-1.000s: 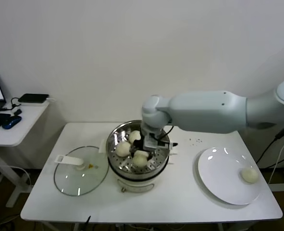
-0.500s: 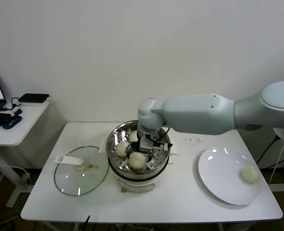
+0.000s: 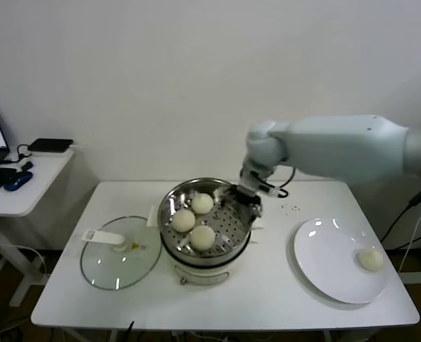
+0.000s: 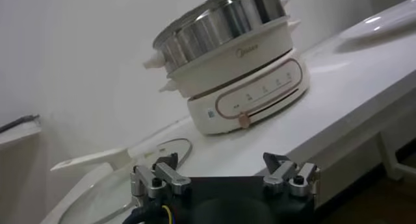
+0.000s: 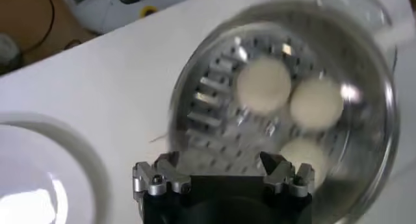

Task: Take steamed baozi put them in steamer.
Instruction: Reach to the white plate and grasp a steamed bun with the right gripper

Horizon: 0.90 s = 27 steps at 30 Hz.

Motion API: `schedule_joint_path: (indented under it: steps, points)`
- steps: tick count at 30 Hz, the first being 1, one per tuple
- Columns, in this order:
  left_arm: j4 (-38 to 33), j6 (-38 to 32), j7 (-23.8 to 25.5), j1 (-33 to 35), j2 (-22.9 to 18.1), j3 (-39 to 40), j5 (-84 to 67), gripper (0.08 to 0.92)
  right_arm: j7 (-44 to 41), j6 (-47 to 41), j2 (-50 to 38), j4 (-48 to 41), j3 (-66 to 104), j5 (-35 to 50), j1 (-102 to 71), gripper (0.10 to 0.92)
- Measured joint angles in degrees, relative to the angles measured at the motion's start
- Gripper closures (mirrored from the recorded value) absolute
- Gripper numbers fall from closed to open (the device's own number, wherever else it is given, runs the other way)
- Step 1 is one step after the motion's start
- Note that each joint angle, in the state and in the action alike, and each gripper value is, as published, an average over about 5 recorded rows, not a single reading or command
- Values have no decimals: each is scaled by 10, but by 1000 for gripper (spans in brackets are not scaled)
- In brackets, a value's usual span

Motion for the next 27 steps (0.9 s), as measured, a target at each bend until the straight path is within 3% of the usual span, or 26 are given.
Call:
schedule_joint_path:
  steps: [10, 27]
  points:
    - [-2, -3, -1, 3, 0, 1, 3, 177, -14, -115, -130, 0, -81, 48, 31, 203]
    - [6, 1, -1, 3, -3, -1, 11, 177, -42, -132, -321, -82, 28, -76, -139, 203]
